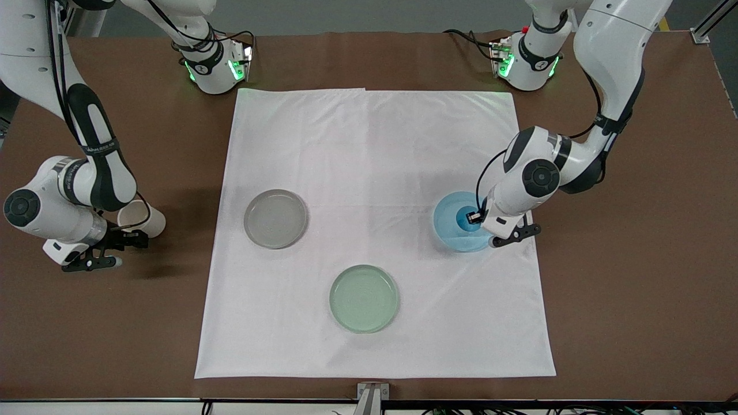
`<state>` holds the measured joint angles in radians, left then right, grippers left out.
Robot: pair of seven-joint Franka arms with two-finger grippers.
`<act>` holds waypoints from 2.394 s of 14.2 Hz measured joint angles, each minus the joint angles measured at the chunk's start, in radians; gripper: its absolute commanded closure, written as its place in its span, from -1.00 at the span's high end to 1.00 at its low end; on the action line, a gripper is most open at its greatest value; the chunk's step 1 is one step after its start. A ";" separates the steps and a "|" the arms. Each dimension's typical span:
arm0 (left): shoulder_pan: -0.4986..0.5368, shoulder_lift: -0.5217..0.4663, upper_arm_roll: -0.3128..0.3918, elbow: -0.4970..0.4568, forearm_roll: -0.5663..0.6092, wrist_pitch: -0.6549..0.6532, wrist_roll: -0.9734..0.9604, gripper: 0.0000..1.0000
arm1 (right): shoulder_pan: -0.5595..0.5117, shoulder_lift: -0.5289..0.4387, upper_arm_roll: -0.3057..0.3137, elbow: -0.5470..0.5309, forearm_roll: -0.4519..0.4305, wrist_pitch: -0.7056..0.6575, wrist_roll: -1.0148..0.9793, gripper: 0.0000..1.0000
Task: Place blue cup in blue plate and white mug in gray plate
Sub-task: 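Carry the blue cup with the left gripper onto the blue plate, then release the cup and lift the left gripper while the right gripper carries the mug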
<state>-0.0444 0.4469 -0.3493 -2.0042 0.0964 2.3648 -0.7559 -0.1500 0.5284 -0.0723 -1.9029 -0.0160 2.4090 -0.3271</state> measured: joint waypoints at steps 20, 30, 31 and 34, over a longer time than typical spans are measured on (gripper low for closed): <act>0.113 -0.338 0.141 0.592 -0.012 -0.871 0.537 1.00 | 0.029 -0.070 0.040 0.128 0.004 -0.326 0.014 -0.96; 0.035 -0.518 0.264 0.424 -0.084 -0.956 0.602 1.00 | 0.494 -0.113 0.058 0.167 0.014 -0.318 0.608 -0.96; 0.027 -0.544 0.264 0.395 -0.085 -0.946 0.602 1.00 | 0.506 -0.090 0.057 0.163 0.018 -0.277 0.619 -0.96; 0.008 -0.587 0.264 0.344 -0.085 -0.911 0.602 1.00 | 0.512 -0.027 0.056 0.162 0.038 -0.212 0.628 -0.96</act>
<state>-0.0364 -0.1398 -0.0851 -1.6602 0.0112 1.4534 -0.1542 0.3617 0.5013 -0.0161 -1.7410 0.0220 2.1974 0.3010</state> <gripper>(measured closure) 0.000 0.806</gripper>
